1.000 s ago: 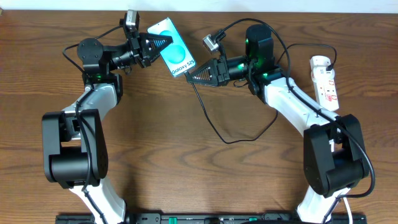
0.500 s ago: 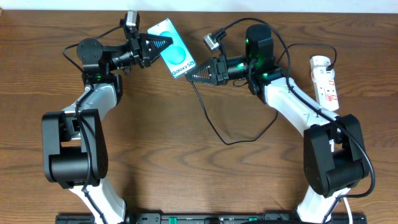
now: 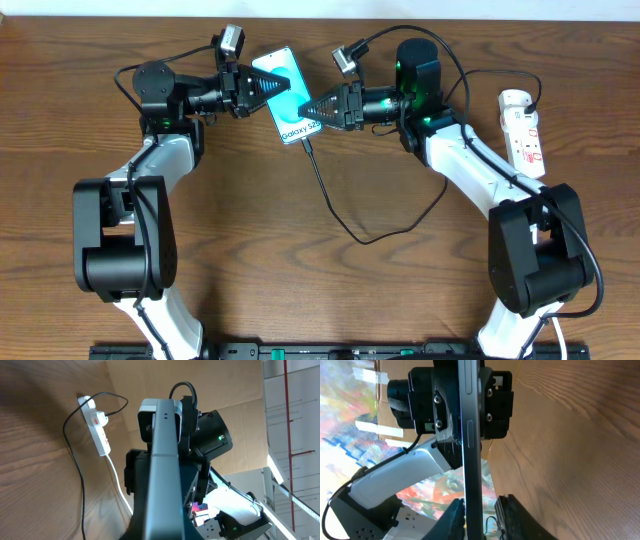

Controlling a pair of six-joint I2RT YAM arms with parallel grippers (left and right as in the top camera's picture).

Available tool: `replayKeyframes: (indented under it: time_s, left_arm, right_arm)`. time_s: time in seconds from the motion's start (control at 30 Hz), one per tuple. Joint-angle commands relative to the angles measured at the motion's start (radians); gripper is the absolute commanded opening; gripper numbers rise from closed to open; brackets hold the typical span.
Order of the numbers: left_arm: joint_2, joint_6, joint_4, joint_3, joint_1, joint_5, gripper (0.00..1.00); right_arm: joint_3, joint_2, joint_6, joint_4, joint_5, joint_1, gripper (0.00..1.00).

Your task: Plug charger to phone and switch on socket

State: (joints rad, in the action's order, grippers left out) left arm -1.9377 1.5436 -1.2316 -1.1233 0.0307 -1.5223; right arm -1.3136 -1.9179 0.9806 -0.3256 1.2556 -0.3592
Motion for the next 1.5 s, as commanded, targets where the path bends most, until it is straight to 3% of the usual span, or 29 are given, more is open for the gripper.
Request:
replayKeyframes:
  time_s: [0.0, 0.07, 0.1, 0.13, 0.2, 0.23, 0.27, 0.67, 1.1, 1.2, 1.47]
  left_arm:
    - [-0.002, -0.017, -0.011, -0.01, 0.002, -0.018, 0.07]
    - [-0.002, -0.017, -0.011, -0.01, 0.002, -0.018, 0.08]
    - [-0.002, -0.017, -0.011, -0.01, 0.002, -0.018, 0.07]
    - [-0.002, -0.017, -0.011, -0.01, 0.002, -0.018, 0.07]
    - [-0.002, -0.017, -0.011, -0.01, 0.002, -0.019, 0.07]
    - [-0.002, -0.018, -0.011, -0.01, 0.002, -0.019, 0.08]
    - [-0.002, -0.018, -0.011, -0.01, 0.002, -0.019, 0.08]
    - [-0.002, -0.048, -0.008, -0.01, 0.003, -0.043, 0.08]
    - [-0.004, -0.09, 0.008, -0.01, 0.003, -0.049, 0.07]
    - [-0.004, -0.147, 0.079, -0.01, 0.003, -0.049, 0.07]
    - [-0.004, -0.45, 0.454, -0.01, 0.003, -0.028, 0.07]
  right_arm:
    - [-0.019, 0.003, -0.009, -0.001, -0.015, 0.005, 0.29]
    - [-0.019, 0.003, -0.009, -0.001, -0.015, 0.005, 0.4]
    - [-0.019, 0.003, -0.009, -0.001, -0.015, 0.005, 0.51]
    - [-0.019, 0.003, -0.009, -0.001, -0.015, 0.005, 0.68]
    - [-0.019, 0.003, -0.01, -0.001, -0.015, 0.005, 0.83]
    - [-0.019, 0.003, -0.01, -0.001, -0.015, 0.005, 0.97]
    - [-0.019, 0.003, -0.013, -0.001, -0.015, 0.005, 0.99]
    - [-0.019, 0.003, -0.107, 0.01, -0.015, 0.023, 0.99]
    - [-0.019, 0.003, -0.277, 0.224, -0.045, 0.189, 0.99]
    - [-0.019, 0.003, -0.305, 0.262, -0.045, 0.224, 0.99]
    - [-0.019, 0.003, -0.392, 0.368, -0.045, 0.287, 0.99]
